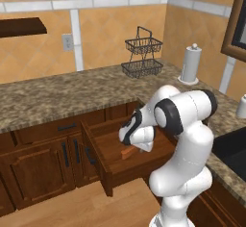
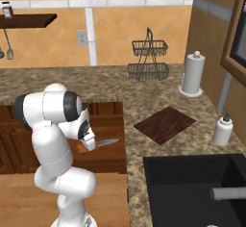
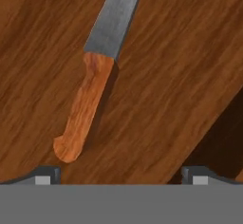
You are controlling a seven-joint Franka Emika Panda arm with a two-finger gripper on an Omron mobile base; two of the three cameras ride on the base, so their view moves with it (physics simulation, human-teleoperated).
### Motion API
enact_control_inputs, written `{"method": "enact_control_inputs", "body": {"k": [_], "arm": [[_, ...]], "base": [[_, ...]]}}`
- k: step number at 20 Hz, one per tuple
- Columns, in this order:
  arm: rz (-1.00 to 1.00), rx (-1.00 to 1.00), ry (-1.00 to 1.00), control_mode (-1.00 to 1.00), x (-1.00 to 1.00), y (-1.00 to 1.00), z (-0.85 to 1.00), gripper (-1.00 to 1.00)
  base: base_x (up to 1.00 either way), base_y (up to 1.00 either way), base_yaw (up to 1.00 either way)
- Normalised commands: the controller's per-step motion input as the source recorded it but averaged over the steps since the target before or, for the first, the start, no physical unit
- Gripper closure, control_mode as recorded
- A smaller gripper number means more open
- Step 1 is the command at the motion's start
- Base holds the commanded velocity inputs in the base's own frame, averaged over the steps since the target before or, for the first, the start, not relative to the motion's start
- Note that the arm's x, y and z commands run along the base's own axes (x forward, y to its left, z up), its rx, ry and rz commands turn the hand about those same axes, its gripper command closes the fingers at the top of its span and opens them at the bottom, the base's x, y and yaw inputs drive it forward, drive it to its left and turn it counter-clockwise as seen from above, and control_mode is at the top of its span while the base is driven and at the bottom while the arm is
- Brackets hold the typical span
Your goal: Pick up the knife from the drawer and place it on the cutting board. Then place the meat from the plate to the cutting board.
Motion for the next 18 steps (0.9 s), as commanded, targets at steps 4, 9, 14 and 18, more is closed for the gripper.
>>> {"method": "enact_control_inputs", "body": {"k": [4,9,14,18], "arm": [[-0.05,-0.03,0.00,-1.00,0.37,0.00,-0.23,-1.00],[-0.05,-0.03,0.01,-1.00,0.37,0.00,-0.23,-1.00],[-0.04,-0.03,0.02,-1.00,0.28,0.01,-0.22,-1.00],[-0.03,-0.02,0.01,-1.00,0.35,0.08,-0.16,-1.00]], "base": [[0.00,0.00,0.00],[0.00,0.00,0.00],[0.00,0.00,0.00],[0.00,0.00,0.00]]}}
